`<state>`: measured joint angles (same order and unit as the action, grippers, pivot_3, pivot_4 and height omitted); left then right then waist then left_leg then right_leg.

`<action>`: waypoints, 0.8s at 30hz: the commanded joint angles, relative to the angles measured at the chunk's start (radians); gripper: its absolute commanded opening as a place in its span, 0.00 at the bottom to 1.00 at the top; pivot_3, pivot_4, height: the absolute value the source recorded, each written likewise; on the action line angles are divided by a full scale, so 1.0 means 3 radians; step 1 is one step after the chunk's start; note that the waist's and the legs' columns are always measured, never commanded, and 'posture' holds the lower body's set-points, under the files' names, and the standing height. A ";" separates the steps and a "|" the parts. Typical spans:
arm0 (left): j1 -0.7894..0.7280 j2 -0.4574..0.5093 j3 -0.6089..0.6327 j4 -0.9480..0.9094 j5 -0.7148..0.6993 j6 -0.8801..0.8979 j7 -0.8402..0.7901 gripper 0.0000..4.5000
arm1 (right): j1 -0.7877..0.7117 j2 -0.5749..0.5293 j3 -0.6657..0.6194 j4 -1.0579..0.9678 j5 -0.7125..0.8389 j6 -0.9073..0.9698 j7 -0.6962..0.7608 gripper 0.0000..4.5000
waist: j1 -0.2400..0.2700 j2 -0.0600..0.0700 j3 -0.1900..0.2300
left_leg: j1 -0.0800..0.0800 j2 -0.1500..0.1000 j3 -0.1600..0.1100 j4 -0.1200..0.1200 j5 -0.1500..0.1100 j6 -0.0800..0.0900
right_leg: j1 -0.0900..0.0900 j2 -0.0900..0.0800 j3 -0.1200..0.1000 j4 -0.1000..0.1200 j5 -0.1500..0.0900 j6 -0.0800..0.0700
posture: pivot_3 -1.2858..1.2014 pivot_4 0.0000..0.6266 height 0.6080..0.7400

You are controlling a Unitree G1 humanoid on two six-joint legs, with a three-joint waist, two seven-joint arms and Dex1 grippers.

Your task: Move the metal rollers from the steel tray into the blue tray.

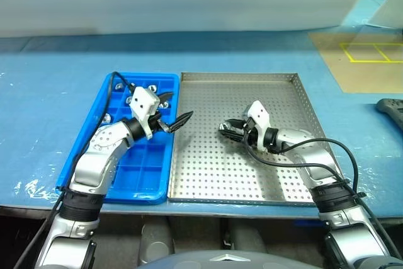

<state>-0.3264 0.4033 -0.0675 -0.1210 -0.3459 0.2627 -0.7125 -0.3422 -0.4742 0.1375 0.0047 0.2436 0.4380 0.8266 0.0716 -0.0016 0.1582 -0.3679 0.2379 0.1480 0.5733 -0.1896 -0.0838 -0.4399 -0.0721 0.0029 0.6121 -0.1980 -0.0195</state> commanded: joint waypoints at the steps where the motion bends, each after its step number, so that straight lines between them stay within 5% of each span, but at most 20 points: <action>1: -0.0179 -0.0077 -0.0098 0.0139 0.0053 -0.0161 -0.0131 1.00 | 0.0045 -0.0057 -0.0103 -0.0263 0.0062 0.0035 -0.0018 0.67 | -0.0014 0.0000 0.0000 | 0.0000 0.0000 0.0000 0.0001 0.0000 0.0000 | 0.0000 0.0000 0.0001 0.0000 0.0000 0.0000 | 0.49 0.24 1.00; 5: -0.0319 -0.0165 -0.0181 0.0401 0.0082 -0.0267 -0.0308 1.00 | 0.0108 -0.0066 -0.0186 -0.0389 0.0053 0.0063 -0.0134 0.96 | -0.0037 0.0000 0.0000 | 0.0002 0.0000 0.0001 0.0000 0.0000 0.0000 | 0.0000 0.0001 0.0004 0.0001 0.0000 0.0000 | 0.48 0.24 1.00; 24: -0.0596 -0.0304 -0.0253 0.0807 0.0106 -0.0466 -0.0777 1.00 | 0.0588 -0.0416 -0.0565 -0.0922 0.0173 0.0357 -0.0274 0.96 | -0.0113 0.0000 0.0000 | 0.0004 0.0000 0.0003 0.0000 -0.0001 0.0003 | 0.0005 0.0001 0.0006 -0.0007 0.0000 -0.0001 | 0.44 0.24 1.00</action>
<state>-0.4783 0.3181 -0.1402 0.1296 -0.3190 0.1480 -0.9367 -0.1708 -0.5873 0.0020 -0.2246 0.2783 0.5405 0.7490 0.0376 -0.0016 0.1582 -0.3667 0.2377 0.1489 0.5732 -0.1899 -0.0826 -0.4383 -0.0716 0.0047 0.6098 -0.1979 -0.0197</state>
